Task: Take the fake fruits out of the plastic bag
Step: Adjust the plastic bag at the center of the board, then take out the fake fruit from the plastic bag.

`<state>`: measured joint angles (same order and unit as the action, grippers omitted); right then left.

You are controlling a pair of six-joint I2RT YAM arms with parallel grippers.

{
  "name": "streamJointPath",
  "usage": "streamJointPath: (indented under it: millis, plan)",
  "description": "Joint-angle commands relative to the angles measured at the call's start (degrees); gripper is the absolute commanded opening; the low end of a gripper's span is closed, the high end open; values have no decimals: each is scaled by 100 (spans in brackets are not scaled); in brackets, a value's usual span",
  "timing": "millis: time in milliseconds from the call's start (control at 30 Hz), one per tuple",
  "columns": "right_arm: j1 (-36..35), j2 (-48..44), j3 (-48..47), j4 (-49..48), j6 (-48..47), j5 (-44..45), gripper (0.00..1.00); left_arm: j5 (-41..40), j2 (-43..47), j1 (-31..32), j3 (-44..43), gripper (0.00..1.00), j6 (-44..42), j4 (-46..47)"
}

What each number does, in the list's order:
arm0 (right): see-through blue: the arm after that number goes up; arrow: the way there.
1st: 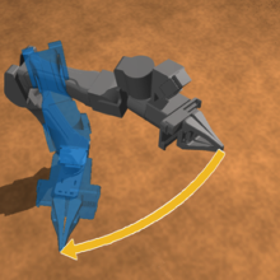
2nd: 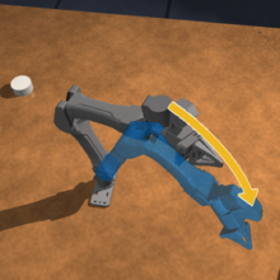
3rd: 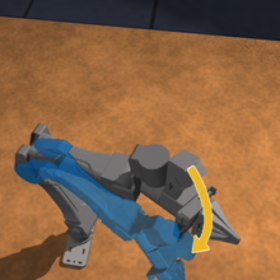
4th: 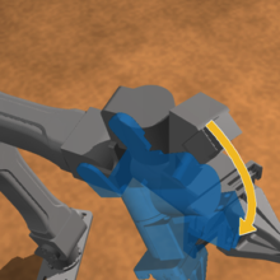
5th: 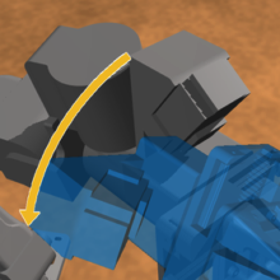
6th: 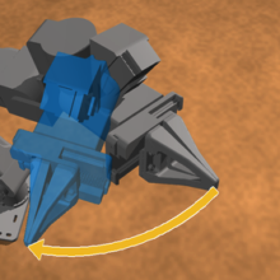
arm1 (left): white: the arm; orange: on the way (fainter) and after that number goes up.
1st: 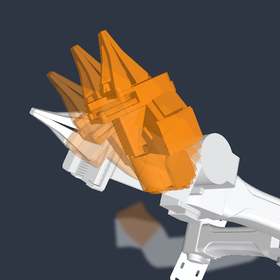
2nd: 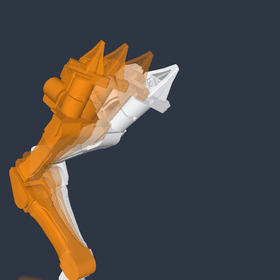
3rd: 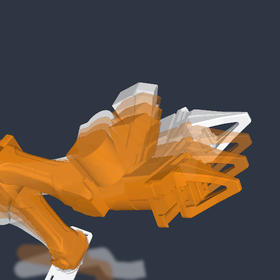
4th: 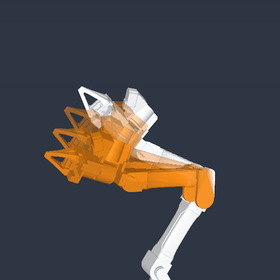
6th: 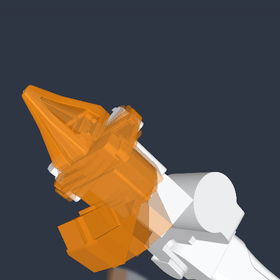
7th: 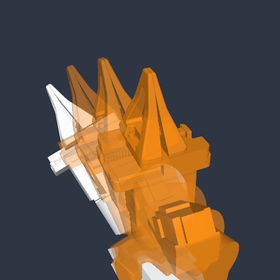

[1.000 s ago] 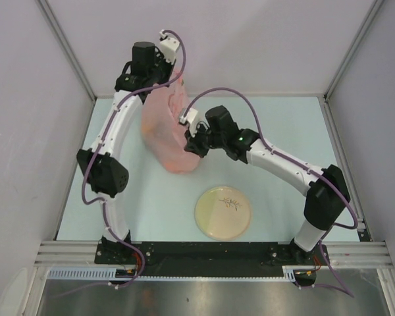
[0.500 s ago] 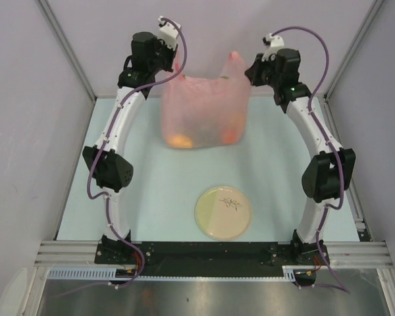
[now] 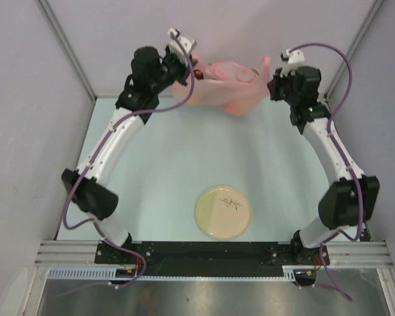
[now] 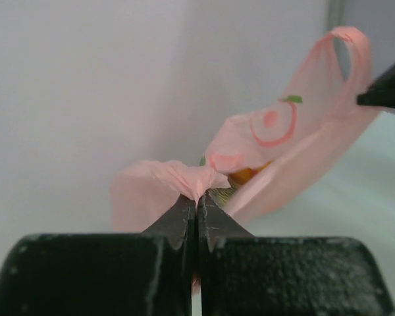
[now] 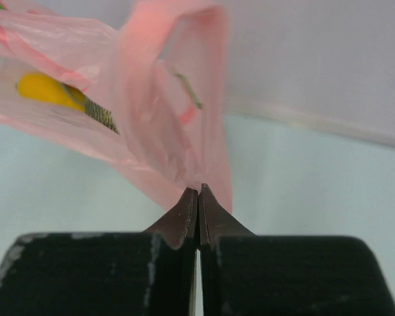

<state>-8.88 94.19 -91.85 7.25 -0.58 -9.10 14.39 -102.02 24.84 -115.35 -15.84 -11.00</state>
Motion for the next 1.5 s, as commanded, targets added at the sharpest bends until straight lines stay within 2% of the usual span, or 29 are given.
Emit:
streamJointPath:
  millis: [0, 33, 167, 200, 233, 300, 333, 433, 500, 533, 567, 700, 867, 1000, 1133, 1200, 1300, 1467]
  plan:
    - [18, -1332, 1981, 180, -688, 120, 0, 398, 1384, 144, 2196, 0, 597, 317]
    - [27, -1481, 2335, 355, -707, 76, 0, 380, 1891, 161, 3088, 0, 712, 370]
    - [36, -2438, 3734, 444, -821, 189, 0, 424, 2931, 328, 4721, 0, 1117, 293]
    - [36, -2563, 3910, 592, -847, 155, 4, 546, 3081, 372, 4984, 0, 1135, 248]
    - [36, -2694, 4025, 716, -813, 120, 16, 573, 3326, 416, 5361, 0, 1144, 204]
    - [45, -3062, 4009, 1058, -707, -203, 33, 626, 3486, 495, 5601, 0, 1249, 73]
    - [45, -3195, 3922, 1181, -628, -336, 46, 713, 3539, 522, 5698, 0, 1293, 37]
    - [-174, -3670, 3528, 1656, -505, -584, 55, 775, 3645, 548, 5708, 0, 1434, 28]
    - [-464, -3907, 3281, 1911, -487, -697, 57, 767, 3663, 548, 5638, 0, 1548, 98]
    - [-500, -3935, 3157, 1982, -478, -829, 62, 758, 3663, 548, 5603, 0, 1548, 116]
    - [-518, -3935, 2921, 2052, -496, -1143, 63, 741, 3663, 548, 5568, 0, 1540, 134]
    - [-640, -3672, 2585, 2088, -671, -1252, 61, 679, 3584, 548, 5322, 0, 1768, 116]
    - [-1263, -2908, 2488, 1413, -908, -1208, 42, 688, 3452, 548, 5137, 3, 2040, 239]
    - [-2220, -2205, 2400, 964, -1453, -813, 21, 617, 3417, 539, 5031, 2, 2102, 187]
    - [-2521, -1581, 2348, 174, -1340, -251, 13, 539, 3390, 539, 4996, 2, 1997, 73]
    - [-2592, -1177, 2234, -187, -1322, -31, 7, 460, 3416, 522, 5013, 2, 1988, 46]
    - [-2618, -658, 1961, -434, -1208, 207, 3, 433, 3399, 496, 5040, 2, 1962, 20]
    - [-2776, 28, 1820, -391, -1296, 251, 2, 143, 3329, 460, 5031, 2, 2040, 11]
